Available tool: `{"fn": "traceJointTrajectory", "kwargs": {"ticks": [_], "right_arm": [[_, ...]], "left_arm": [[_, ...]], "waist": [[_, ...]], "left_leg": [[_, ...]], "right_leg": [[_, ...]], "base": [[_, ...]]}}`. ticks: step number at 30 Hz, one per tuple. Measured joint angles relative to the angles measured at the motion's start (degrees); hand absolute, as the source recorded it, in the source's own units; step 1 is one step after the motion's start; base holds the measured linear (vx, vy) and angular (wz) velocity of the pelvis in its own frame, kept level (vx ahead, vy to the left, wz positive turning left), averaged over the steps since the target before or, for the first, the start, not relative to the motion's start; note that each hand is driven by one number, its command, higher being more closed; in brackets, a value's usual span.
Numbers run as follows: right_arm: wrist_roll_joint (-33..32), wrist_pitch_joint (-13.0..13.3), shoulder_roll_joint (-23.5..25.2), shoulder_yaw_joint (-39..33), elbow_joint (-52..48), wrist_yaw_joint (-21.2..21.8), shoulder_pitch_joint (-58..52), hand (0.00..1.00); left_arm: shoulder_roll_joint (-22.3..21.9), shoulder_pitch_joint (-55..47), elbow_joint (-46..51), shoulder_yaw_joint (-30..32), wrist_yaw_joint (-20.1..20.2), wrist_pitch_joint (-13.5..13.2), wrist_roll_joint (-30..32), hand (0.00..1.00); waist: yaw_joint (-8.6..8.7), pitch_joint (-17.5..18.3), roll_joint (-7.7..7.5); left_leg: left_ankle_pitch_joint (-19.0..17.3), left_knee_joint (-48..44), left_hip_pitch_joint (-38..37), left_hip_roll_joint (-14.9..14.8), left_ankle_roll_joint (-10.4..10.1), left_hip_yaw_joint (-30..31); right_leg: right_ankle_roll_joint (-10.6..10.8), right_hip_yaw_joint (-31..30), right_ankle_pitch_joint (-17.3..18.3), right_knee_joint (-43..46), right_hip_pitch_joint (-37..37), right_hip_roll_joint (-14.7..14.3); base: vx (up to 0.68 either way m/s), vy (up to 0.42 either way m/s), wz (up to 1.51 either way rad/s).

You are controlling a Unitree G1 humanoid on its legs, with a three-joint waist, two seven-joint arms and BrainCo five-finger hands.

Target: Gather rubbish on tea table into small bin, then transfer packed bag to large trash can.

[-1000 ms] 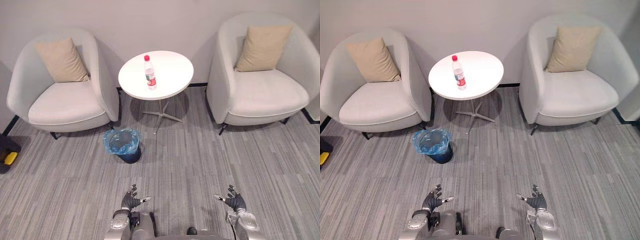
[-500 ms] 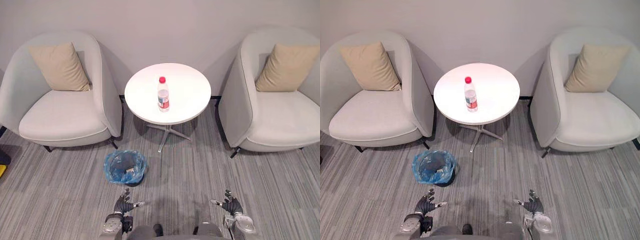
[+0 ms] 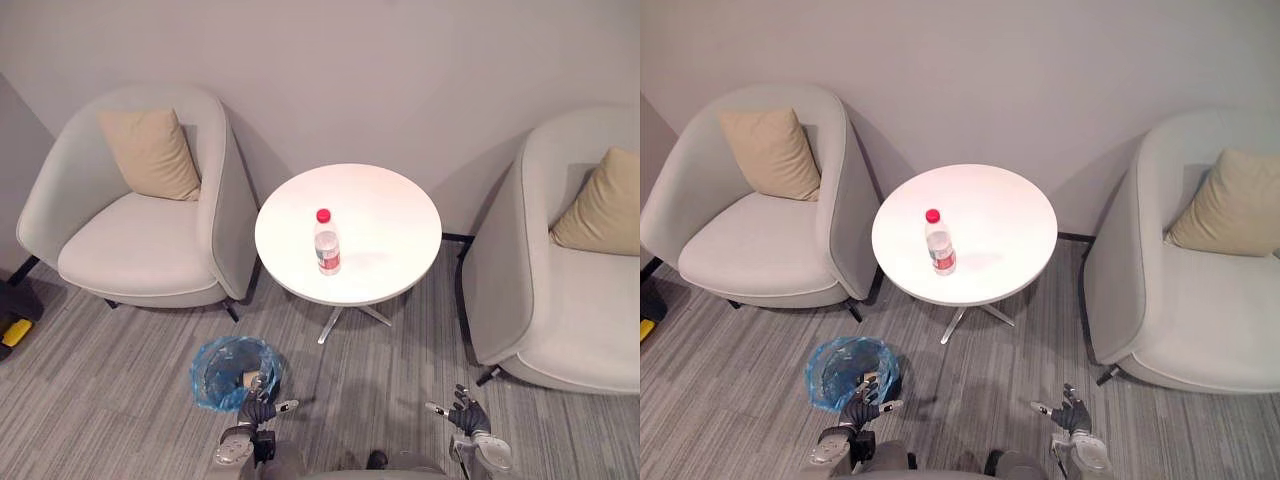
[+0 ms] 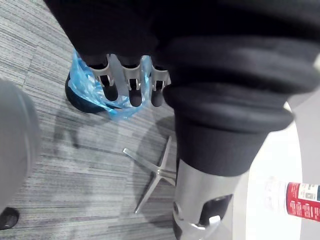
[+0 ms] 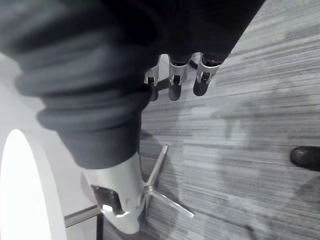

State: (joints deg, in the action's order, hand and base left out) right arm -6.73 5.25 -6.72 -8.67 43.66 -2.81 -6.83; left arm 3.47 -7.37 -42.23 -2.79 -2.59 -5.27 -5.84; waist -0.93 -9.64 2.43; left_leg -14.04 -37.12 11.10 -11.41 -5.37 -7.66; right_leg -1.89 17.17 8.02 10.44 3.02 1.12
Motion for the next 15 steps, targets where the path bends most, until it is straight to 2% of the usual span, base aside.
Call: {"fn": "traceJointTrajectory", "kwargs": {"ticks": [1,2,3,4,6,8,9,10,12,13,15], "right_arm": [[0.0,0.0,0.0,-0.1,0.0,0.0,0.3,0.0],[0.0,0.0,0.0,-0.5,0.0,-0.2,0.4,0.0],[0.0,0.0,-0.2,-0.7,0.0,-0.4,0.3,0.0],[0.0,0.0,-0.5,-0.8,0.1,-0.5,0.2,0.0],[0.0,-0.1,0.1,-0.4,0.4,-0.7,0.3,0.0],[0.2,-0.1,0.1,-0.4,0.4,-0.6,0.9,0.0],[0.4,-0.1,0.0,-0.4,0.5,-0.6,1.1,0.0],[0.5,-0.1,-0.1,-0.4,0.6,-0.6,1.3,0.0],[0.7,-0.4,0.2,0.3,0.6,-0.3,1.4,0.0],[0.8,-0.5,0.5,0.5,0.6,-0.1,1.0,0.0],[0.9,-0.7,0.8,0.7,0.6,0.4,0.7,0.0]], "left_arm": [[0.0,0.1,0.0,0.0,0.0,0.0,0.0,0.0],[0.0,0.0,0.0,0.0,0.0,0.0,-0.1,0.0],[-0.2,-0.1,0.0,0.0,0.0,0.0,-0.1,0.0],[-0.3,-0.3,0.0,0.0,0.0,0.0,-0.1,0.0],[0.8,-0.4,0.0,0.1,-0.1,0.0,-0.1,0.0],[1.3,0.0,0.0,0.0,0.0,0.0,-0.1,0.0],[1.2,-0.1,-0.1,0.0,0.0,0.1,-0.1,0.0],[1.1,-0.2,-0.1,-0.1,0.0,0.1,-0.1,0.0],[2.0,-0.7,-0.1,-0.7,-0.1,0.1,-0.1,0.0],[2.7,-0.6,-0.1,-1.2,-0.1,0.1,-0.1,0.0],[3.6,0.0,0.0,-1.3,-0.2,0.0,-0.2,0.0]], "waist": [[-0.1,0.0,-0.04],[-0.04,0.0,-0.02],[-0.1,0.2,0.53],[-0.16,0.2,1.24],[-0.32,0.3,-0.85],[-0.39,0.1,-1.88],[-0.6,0.3,-2.16],[-0.58,0.3,-2.15],[-0.02,0.2,-2.15],[0.08,0.4,-1.98],[0.16,0.8,-2.17]], "left_leg": [[0.2,3.4,0.6,0.5,0.2,-0.3],[2.1,13.3,0.8,2.2,0.4,-0.5],[8.1,20.2,0.1,3.2,1.4,-0.5],[13.2,21.6,0.0,3.5,3.0,-0.3],[12.0,22.5,-1.3,6.0,4.6,-0.9],[10.1,22.0,-1.3,7.7,5.4,-1.5],[7.6,21.9,-2.0,9.0,5.8,-2.0],[6.9,22.0,-2.8,9.7,6.1,-2.2],[5.7,23.7,-6.7,11.7,7.2,-2.1],[5.6,23.8,-7.5,11.8,7.9,-1.5],[5.4,24.3,-8.5,11.4,7.6,0.4]], "right_leg": [[0.1,0.0,0.0,-0.2,0.2,0.2],[0.9,0.3,0.5,-0.2,0.7,0.8],[2.1,0.1,1.2,0.0,1.0,0.7],[2.7,-0.3,1.7,0.2,1.3,0.4],[4.7,-1.7,2.9,0.0,1.9,2.8],[6.1,-1.9,4.4,1.6,1.4,5.1],[7.6,-2.8,6.2,5.2,0.4,6.5],[8.7,-4.1,7.0,8.8,-0.8,7.6],[10.9,-8.3,5.7,26.3,-6.8,10.7],[10.9,-8.6,6.1,29.7,-8.3,11.1],[7.9,-10.1,9.6,30.0,-11.3,9.3]], "base": [[0.24,0.077,0.05],[0.27,0.122,0.1],[0.27,0.143,0.05],[0.28,0.143,-0.06],[0.26,0.124,0.0],[0.21,0.148,0.01],[0.21,0.161,-0.14],[0.2,0.155,-0.14],[0.23,0.115,0.12],[0.28,0.057,0.35],[0.31,-0.033,0.57]]}}
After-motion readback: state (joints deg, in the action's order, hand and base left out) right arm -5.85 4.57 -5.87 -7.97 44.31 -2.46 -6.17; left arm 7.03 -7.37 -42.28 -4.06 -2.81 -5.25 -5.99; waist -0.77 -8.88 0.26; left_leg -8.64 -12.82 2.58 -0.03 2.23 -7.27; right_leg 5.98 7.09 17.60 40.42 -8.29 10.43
